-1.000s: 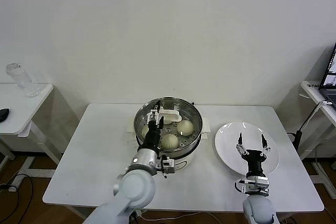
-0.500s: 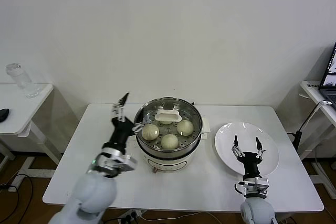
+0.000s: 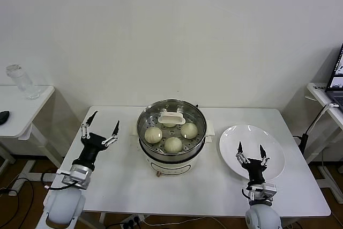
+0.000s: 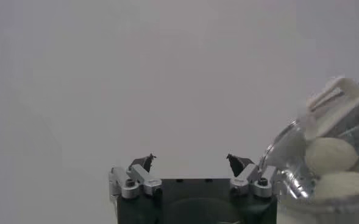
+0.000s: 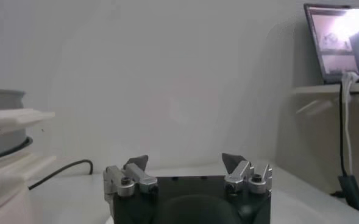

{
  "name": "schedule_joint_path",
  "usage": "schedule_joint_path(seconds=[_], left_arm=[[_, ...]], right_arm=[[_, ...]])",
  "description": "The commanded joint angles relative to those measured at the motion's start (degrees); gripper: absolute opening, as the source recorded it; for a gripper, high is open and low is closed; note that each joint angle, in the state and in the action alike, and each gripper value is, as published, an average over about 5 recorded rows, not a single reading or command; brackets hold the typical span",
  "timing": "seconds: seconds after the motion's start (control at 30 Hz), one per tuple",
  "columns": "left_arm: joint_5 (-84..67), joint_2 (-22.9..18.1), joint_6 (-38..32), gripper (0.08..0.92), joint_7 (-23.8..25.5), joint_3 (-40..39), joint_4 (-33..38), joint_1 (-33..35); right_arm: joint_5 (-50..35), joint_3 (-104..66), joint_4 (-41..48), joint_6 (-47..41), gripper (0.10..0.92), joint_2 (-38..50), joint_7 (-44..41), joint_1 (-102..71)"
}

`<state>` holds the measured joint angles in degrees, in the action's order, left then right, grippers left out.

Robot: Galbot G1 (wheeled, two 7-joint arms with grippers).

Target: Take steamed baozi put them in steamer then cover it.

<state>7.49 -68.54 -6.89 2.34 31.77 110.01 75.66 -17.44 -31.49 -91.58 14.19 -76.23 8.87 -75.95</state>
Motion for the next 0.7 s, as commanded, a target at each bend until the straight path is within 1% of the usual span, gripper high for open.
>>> schedule_joint_path(seconds=[0.03, 0.3, 0.7], left_arm=[[-12.97, -0.60, -11.12, 0.823, 1.51, 6.03, -6.81, 2.67], [-12.89, -0.57, -10.70, 0.823, 2.56, 5.06, -8.34, 2.29], [-12.73, -1.07, -12.02, 0.823, 3.43, 4.72, -9.41, 2.39]], right_arm=[[-2.07, -0.45, -0.56, -1.04, 0.823, -0.29, -1.53, -0.48], [-2.08, -0.72, -1.02, -0.58, 0.823, -0.39, -1.51, -0.40], [-1.26, -1.19, -0.75, 1.00, 0.823, -0.53, -1.47, -0.82]])
